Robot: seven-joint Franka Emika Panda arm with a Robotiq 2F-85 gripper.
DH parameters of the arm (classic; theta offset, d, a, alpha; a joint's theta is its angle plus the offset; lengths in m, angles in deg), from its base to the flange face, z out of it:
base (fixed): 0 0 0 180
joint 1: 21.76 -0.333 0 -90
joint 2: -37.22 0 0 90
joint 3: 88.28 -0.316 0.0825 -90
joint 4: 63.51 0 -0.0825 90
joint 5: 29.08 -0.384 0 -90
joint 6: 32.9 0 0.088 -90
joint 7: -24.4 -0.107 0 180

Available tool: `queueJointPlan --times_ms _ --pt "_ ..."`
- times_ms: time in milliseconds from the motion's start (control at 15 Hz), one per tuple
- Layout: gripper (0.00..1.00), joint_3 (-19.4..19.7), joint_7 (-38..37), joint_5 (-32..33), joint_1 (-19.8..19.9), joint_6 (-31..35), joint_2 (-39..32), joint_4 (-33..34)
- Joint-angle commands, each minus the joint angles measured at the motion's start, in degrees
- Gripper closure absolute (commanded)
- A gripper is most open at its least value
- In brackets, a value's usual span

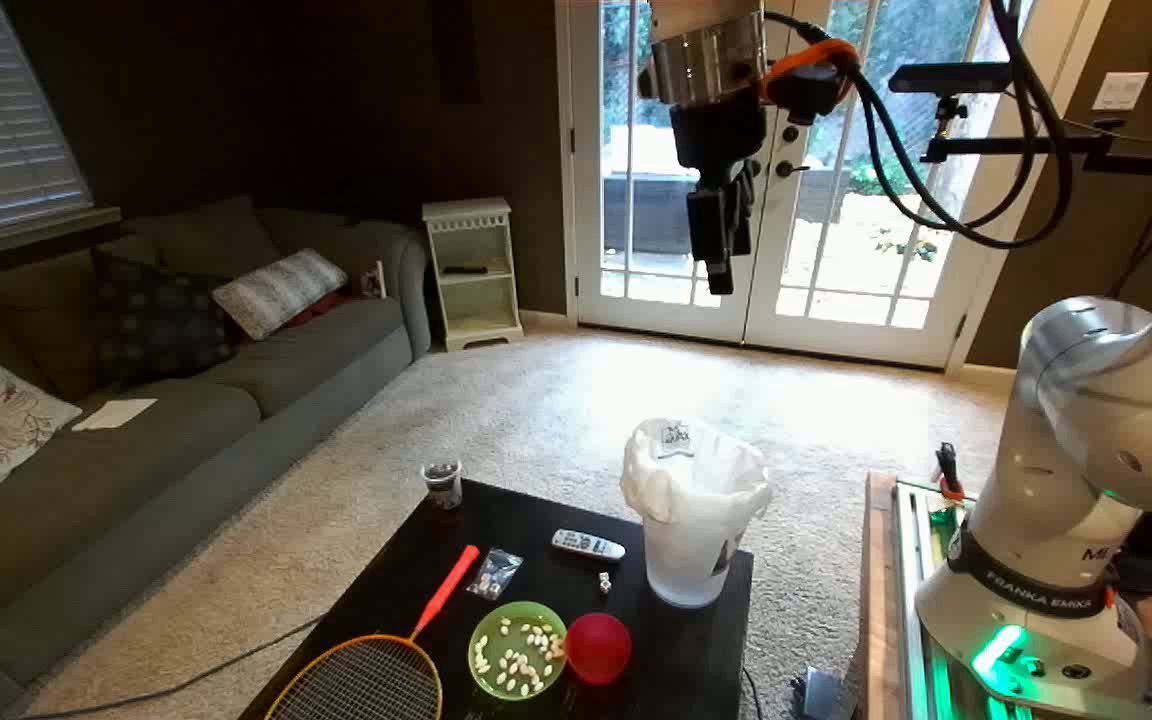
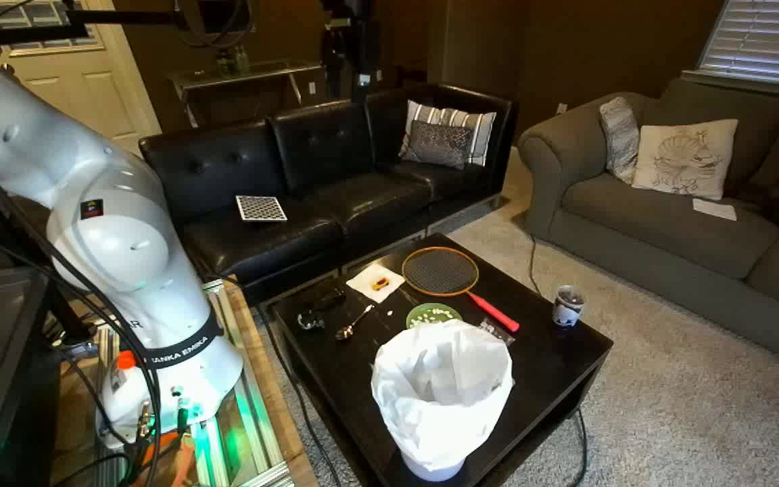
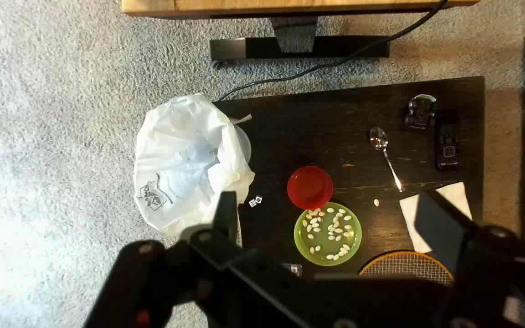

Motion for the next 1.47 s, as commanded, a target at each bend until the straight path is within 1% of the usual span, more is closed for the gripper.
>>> queueJointPlan --times_ms 0,333,467,733,933,1000,1067,1133,1267,1400 --pt "0.0 0.57 -0.31 0.24 -0.78 -0.17 -0.12 0.19" --pt "0.0 0.57 -0.31 0.24 -0.78 -0.17 -0.12 0.19" --pt "0.0 -0.8 -0.37 -0.45 -2.16 3.16 -2.25 -2.65" --pt "0.0 -4.52 1.12 -2.15 -7.37 14.41 -8.26 -9.08" --pt "0.0 -9.01 -0.93 0.39 -10.73 24.68 -15.73 -12.33" --pt "0.0 -9.79 -0.7 0.75 -11.53 27.65 -18.16 -12.66" --pt "0.0 -10.51 -0.09 1.21 -12.3 29.38 -20.61 -12.3" --pt "0.0 -9.03 -0.23 -0.19 -11.75 26.37 -16.36 -13.03" --pt "0.0 -10.07 -0.2 0.06 -12.85 29.06 -20.0 -13.12" --pt "0.0 -9.99 -0.17 0.24 -12.89 29.45 -21.06 -12.89"
